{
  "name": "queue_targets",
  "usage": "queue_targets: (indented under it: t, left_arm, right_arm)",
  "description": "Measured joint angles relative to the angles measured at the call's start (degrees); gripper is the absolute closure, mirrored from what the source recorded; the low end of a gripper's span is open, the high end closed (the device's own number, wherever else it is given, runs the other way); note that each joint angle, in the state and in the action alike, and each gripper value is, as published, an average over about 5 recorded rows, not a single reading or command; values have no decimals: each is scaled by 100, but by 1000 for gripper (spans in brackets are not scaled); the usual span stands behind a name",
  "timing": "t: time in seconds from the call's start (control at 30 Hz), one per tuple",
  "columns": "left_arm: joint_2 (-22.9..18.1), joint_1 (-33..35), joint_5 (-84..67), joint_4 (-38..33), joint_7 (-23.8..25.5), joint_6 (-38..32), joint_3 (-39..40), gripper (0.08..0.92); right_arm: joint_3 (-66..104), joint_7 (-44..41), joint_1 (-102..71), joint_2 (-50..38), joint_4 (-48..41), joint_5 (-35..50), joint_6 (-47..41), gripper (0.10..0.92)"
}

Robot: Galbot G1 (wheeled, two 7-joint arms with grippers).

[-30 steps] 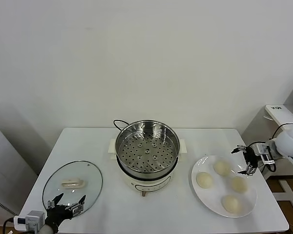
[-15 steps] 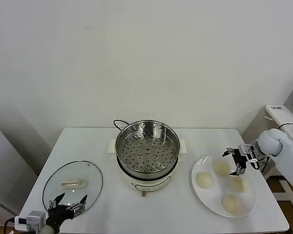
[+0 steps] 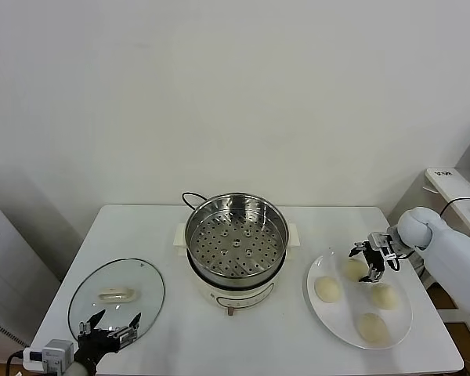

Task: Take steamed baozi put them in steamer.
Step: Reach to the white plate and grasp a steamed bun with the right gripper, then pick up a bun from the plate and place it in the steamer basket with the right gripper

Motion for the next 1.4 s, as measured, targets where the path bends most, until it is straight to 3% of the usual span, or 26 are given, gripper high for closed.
queue_targets:
  t: [0.23,0.33,0.87,1.13,1.4]
  left_arm:
    - [-5,9,-16,-8,-11,0,-21,177]
    - [-13,7,-17,-26,-18,2,-26,177]
    - [-8,2,-20,-116,-64,66,-8,177]
    - [-7,5,-20,-151,-78,74,-6,177]
    - [-9,5,-21,-156,-93,67,-34,177]
  right_arm:
    - [-38,-37,51,-42,24,-9,-17,588]
    - [-91,-65,112,-99,89,48,-47,614]
    - [-1427,-207,2106,-422,1045,1323,217,614]
    - [-2255,-381,3555,331,935,1809,1098,609]
    - [-2545,-531,4161,1427,536,1767,2459,609]
